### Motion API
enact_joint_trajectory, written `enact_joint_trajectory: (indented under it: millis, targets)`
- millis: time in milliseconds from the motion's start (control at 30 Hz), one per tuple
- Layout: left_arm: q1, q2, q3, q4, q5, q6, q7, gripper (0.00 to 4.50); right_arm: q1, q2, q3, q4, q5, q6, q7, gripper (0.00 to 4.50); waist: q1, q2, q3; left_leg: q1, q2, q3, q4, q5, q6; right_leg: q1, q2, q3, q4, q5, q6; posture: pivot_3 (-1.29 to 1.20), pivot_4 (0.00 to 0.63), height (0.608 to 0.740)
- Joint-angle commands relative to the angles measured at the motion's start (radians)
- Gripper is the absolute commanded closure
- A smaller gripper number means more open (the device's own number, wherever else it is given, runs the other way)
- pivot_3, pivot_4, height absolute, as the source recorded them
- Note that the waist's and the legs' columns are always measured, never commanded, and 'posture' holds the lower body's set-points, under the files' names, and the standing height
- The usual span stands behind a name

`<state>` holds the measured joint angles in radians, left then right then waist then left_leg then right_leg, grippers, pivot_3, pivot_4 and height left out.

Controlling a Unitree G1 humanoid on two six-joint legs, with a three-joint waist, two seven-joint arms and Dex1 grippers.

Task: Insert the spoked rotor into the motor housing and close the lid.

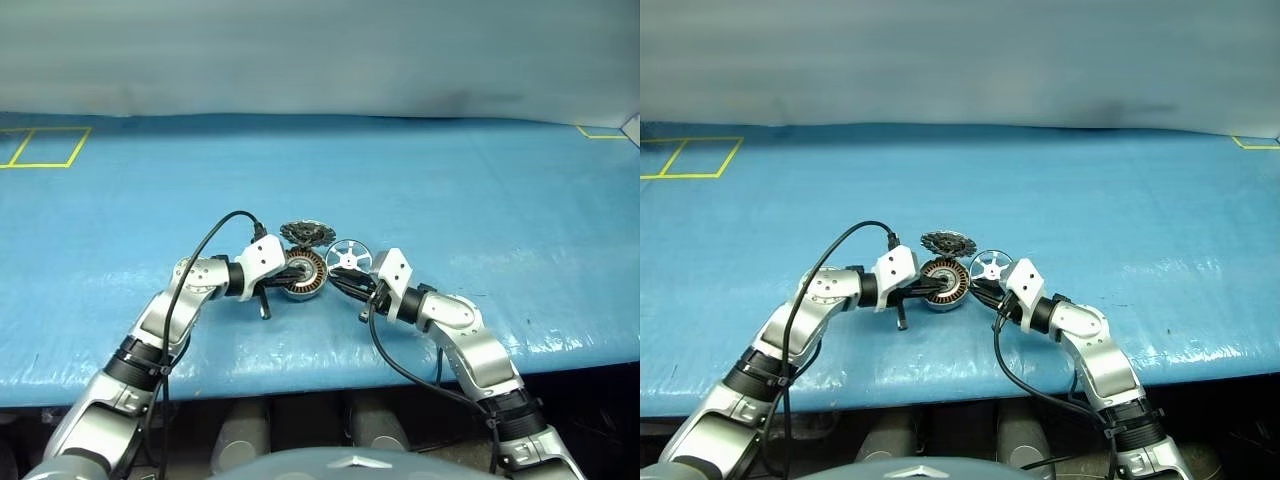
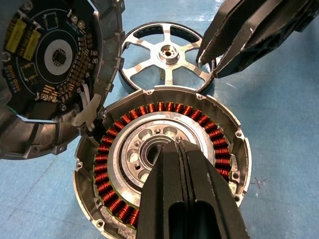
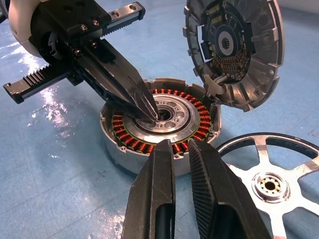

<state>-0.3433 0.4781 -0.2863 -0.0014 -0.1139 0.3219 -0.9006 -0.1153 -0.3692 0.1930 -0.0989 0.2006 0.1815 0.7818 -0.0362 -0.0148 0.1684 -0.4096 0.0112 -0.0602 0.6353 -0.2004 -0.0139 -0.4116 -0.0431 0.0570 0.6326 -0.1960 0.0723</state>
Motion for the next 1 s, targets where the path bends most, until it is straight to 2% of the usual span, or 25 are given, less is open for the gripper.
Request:
enact_joint_trajectory:
  millis: [33, 133, 367, 533, 600, 833, 933, 1000]
  targets:
    - [0.006, -0.062, 0.121, -0.041, -0.135, 0.000, 0.021, 4.50, -0.004, 0.000, 0.002, -0.021, -0.002, -0.021, -0.001, 3.92, 0.001, 0.000, 0.000, -0.001, 0.000, 0.000, 0.000, 0.000, 0.000, -0.001, 0.000, 0.000, 0.000, 0.000, 0.000, 0.00, 0.150, 0.740]
    - [0.004, -0.093, 0.181, -0.062, -0.202, 0.017, 0.034, 4.50, -0.008, 0.001, 0.002, -0.018, -0.001, -0.019, 0.000, 3.92, 0.001, 0.000, 0.000, -0.001, 0.000, -0.001, 0.001, 0.000, 0.000, -0.001, 0.000, 0.000, 0.000, 0.000, 0.000, 0.00, 0.150, 0.740]
    - [0.065, -0.032, 0.179, -0.077, -0.180, 0.012, 0.018, 4.50, -0.017, 0.008, -0.013, -0.019, 0.018, 0.016, -0.012, 3.92, -0.002, 0.000, 0.000, -0.001, 0.000, 0.000, 0.000, 0.000, 0.000, -0.001, 0.000, 0.000, 0.000, 0.000, 0.000, 0.00, 0.150, 0.740]
    - [0.153, -0.008, 0.179, -0.127, -0.202, 0.003, 0.005, 4.50, -0.042, 0.048, -0.106, -0.024, 0.058, 0.114, -0.132, 3.92, 0.000, 0.000, 0.000, -0.001, 0.000, 0.000, 0.000, 0.000, 0.000, -0.001, 0.000, 0.000, 0.000, 0.000, 0.000, 0.00, 0.150, 0.740]
    - [0.188, -0.007, 0.191, -0.148, -0.221, -0.001, 0.001, 4.50, -0.050, 0.035, -0.114, -0.029, 0.035, 0.124, -0.155, 3.92, 0.002, 0.000, 0.000, -0.001, 0.000, 0.000, 0.001, 0.000, 0.000, -0.001, 0.000, 0.000, 0.000, 0.000, 0.000, 0.00, 0.150, 0.740]
    - [0.278, -0.003, 0.227, -0.180, -0.262, -0.045, -0.017, 4.50, -0.050, -0.038, -0.083, -0.059, 0.042, 0.148, -0.089, 3.92, 0.000, 0.000, 0.000, -0.001, 0.000, 0.000, 0.000, 0.000, 0.000, -0.002, 0.000, 0.000, 0.000, 0.000, 0.000, 0.00, 0.150, 0.740]
    - [0.303, -0.011, 0.232, -0.183, -0.270, -0.066, -0.016, 4.50, -0.053, -0.067, -0.068, -0.083, 0.020, 0.157, -0.086, 3.34, 0.000, 0.000, 0.000, -0.001, 0.000, 0.001, 0.000, 0.000, 0.000, -0.002, 0.000, 0.000, 0.000, 0.000, 0.000, 0.00, 0.150, 0.740]
    - [0.318, -0.017, 0.234, -0.187, -0.283, -0.075, -0.020, 4.50, -0.065, -0.084, -0.055, -0.097, -0.017, 0.157, -0.105, 2.70, 0.000, 0.000, 0.000, -0.001, 0.000, 0.001, 0.000, 0.000, 0.000, -0.002, 0.000, 0.000, 0.000, 0.000, 0.000, 0.00, 0.150, 0.740]
